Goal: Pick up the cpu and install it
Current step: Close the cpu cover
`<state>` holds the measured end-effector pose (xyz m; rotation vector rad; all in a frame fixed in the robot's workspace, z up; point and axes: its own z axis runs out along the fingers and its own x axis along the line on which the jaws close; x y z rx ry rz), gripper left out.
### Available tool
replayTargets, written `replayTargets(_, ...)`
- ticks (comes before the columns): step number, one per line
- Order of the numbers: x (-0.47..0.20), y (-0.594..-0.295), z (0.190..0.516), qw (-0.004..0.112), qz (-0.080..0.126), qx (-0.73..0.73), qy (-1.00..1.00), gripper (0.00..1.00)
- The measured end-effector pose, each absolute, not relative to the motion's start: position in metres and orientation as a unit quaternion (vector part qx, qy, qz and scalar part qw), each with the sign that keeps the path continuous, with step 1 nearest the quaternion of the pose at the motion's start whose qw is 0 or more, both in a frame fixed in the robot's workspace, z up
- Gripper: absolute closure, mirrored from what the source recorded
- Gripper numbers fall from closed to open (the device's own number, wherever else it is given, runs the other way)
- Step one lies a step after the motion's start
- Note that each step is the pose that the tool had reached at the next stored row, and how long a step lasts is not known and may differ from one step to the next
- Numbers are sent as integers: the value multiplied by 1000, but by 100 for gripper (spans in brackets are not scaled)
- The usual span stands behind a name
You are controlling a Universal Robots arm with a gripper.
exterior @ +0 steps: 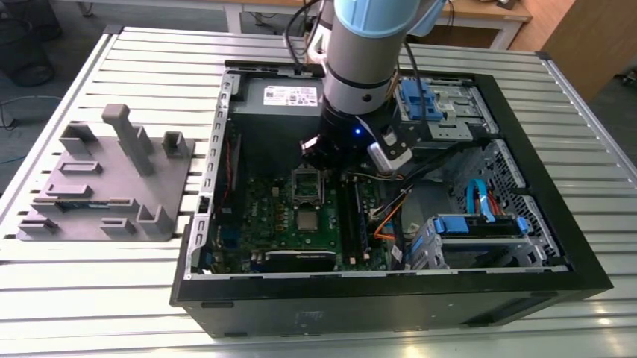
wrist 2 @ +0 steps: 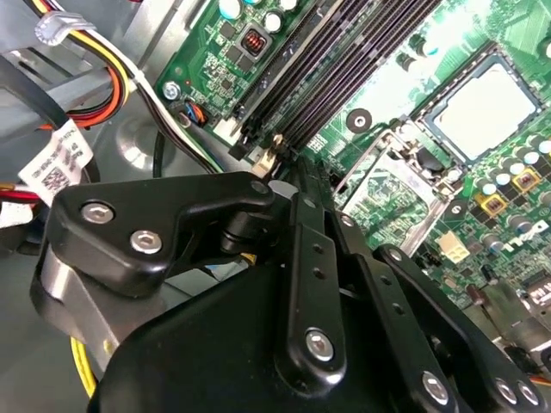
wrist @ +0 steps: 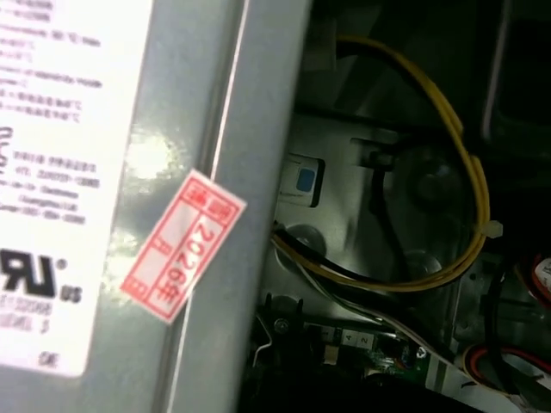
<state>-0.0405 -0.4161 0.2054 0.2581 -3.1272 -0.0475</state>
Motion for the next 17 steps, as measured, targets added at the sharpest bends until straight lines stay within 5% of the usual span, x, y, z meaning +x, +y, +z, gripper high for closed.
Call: replayTargets(17, -40, -416, 206, 3, -17, 174, -985, 89)
